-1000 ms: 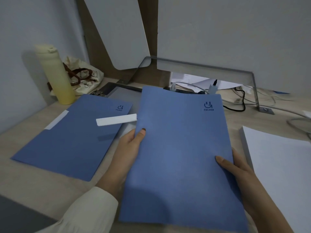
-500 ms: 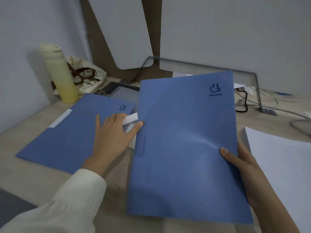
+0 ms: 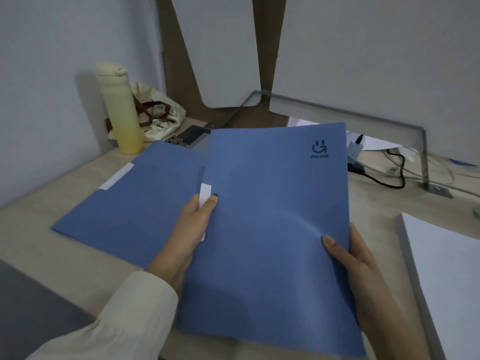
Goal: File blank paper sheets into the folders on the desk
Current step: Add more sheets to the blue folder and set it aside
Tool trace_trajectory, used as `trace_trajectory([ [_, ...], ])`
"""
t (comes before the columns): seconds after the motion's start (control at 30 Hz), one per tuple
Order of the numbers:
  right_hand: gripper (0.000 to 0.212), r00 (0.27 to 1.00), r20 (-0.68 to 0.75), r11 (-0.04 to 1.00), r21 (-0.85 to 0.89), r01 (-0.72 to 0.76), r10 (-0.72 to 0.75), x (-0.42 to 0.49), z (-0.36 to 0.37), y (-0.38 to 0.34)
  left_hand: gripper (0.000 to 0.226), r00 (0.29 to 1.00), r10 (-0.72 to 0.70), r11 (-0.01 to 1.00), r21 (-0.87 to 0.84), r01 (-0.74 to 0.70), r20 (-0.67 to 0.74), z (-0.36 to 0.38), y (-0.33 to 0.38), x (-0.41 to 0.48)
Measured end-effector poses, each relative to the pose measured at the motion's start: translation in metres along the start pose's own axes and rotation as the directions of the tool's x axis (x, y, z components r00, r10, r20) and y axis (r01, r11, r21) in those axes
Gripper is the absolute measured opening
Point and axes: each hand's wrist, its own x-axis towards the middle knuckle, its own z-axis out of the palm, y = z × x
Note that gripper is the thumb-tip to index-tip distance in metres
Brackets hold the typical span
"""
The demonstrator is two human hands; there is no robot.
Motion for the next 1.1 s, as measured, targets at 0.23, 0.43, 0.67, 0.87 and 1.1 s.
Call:
trace_trajectory([
  [0.23,0.029,0.994,0.029,0.992,0.058,-0.109,0.108,0.019,0.045,0.012,0.025,0.999,-0.052,0.999,-0.014,0.052,0.015,-0.049,0.009,0.008],
  [0.43,0.03,0.983,0.058,0.969,0.168,-0.179,0.172,0.051,0.11,0.022,0.018,1.0,-0.022,0.988,0.155,0.021,0.009,-0.126,0.016,0.012],
  [0.67,0.037,0.962,0.124,0.933,0.238,-0.269,0.245,0.086,0.181,0.037,0.031,0.968,0.105,0.977,0.207,-0.057,-0.229,-0.196,-0.002,0.021],
  [0.87,0.036,0.941,0.208,0.954,0.08,-0.288,0.267,0.095,0.21,0.043,0.032,0.917,0.265,0.927,0.341,-0.157,-0.299,-0.212,-0.026,0.045],
  [1.1,0.026,0.962,0.143,0.811,-0.575,-0.111,0.233,0.093,0.197,0.055,0.034,0.94,0.266,0.886,0.44,-0.15,-0.214,-0.218,-0.046,0.06],
])
